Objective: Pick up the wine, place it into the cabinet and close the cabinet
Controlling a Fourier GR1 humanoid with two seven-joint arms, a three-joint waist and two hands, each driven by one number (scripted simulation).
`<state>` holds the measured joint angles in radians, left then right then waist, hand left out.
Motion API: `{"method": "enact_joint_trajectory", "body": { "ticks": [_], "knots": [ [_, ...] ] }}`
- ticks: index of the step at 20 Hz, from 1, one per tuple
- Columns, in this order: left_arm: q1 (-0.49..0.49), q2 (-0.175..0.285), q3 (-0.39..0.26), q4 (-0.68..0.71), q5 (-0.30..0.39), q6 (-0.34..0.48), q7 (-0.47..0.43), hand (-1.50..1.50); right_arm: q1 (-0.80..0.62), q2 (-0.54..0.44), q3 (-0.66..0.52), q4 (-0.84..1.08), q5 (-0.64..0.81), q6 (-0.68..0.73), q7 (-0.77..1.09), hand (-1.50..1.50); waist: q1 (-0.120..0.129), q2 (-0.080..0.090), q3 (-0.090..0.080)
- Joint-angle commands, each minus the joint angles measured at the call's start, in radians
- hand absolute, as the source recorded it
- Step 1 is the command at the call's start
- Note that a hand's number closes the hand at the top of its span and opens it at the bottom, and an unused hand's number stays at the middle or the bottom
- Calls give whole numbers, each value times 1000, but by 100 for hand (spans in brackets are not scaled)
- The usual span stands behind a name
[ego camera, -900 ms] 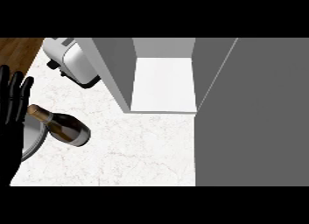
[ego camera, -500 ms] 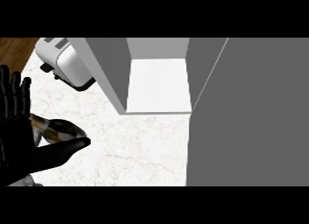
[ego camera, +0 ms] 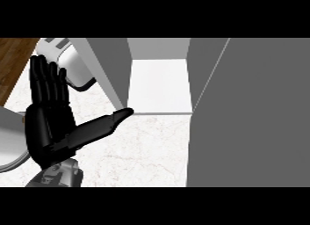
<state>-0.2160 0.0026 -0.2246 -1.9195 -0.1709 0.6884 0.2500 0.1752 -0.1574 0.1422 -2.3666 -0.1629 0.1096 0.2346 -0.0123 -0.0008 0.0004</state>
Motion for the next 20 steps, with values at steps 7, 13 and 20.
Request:
{"method": "enact_joint_trajectory", "body": {
  "ticks": [7,13,20],
  "knots": [
    [-92,-1,-59,-79,-156,102,227,-150,-81,-28,-103,-130,-94,-17,200,-150,12,-1,0],
    [-146,-3,-62,-66,-223,156,306,-150,-145,46,78,-196,100,-126,324,-150,11,-2,-1],
    [-95,-3,-120,-170,-407,176,451,-150,-170,15,-60,-171,-37,-78,330,-150,14,-2,0]
  ]
}}
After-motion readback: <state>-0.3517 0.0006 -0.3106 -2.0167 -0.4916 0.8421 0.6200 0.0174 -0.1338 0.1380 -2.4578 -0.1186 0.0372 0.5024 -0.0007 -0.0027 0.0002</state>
